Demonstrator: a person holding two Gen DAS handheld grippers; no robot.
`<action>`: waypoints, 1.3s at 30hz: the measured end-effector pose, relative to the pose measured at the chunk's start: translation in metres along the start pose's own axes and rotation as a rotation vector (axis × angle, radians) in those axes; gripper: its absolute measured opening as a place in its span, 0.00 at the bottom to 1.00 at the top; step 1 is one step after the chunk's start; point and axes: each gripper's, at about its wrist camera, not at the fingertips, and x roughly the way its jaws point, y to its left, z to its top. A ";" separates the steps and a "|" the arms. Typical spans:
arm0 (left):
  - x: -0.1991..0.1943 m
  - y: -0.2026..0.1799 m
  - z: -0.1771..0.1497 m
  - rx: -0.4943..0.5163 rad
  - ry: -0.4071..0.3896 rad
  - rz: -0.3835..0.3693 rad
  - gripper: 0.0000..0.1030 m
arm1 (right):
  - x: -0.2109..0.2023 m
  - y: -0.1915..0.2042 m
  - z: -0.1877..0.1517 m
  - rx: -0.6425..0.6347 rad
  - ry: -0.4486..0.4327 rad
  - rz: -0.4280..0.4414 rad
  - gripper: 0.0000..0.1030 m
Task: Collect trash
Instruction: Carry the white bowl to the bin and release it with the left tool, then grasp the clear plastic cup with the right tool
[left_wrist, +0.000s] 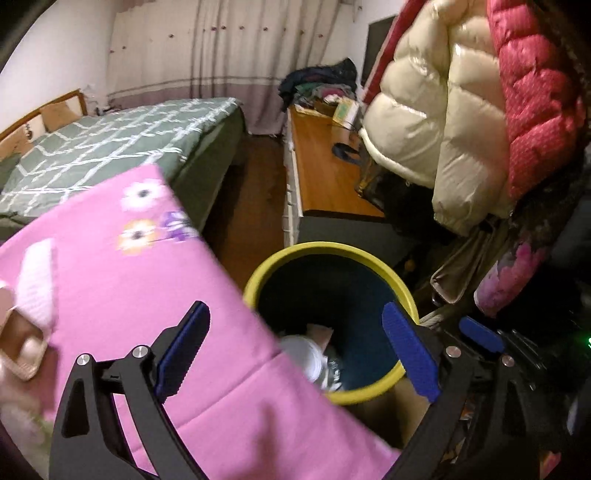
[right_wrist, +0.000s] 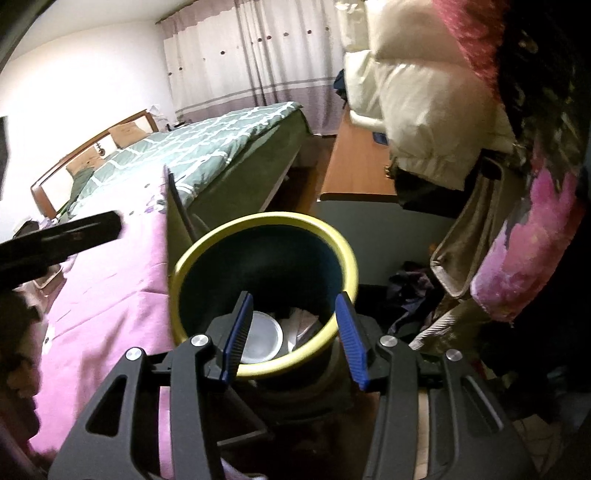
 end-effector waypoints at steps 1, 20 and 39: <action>-0.013 0.007 -0.005 -0.008 -0.011 0.012 0.91 | 0.001 0.003 -0.001 -0.005 0.001 0.004 0.44; -0.212 0.123 -0.144 -0.260 -0.124 0.406 0.91 | -0.012 0.103 -0.014 -0.163 0.001 0.137 0.47; -0.156 0.161 -0.171 -0.367 -0.001 0.409 0.71 | -0.011 0.135 -0.023 -0.220 0.017 0.172 0.48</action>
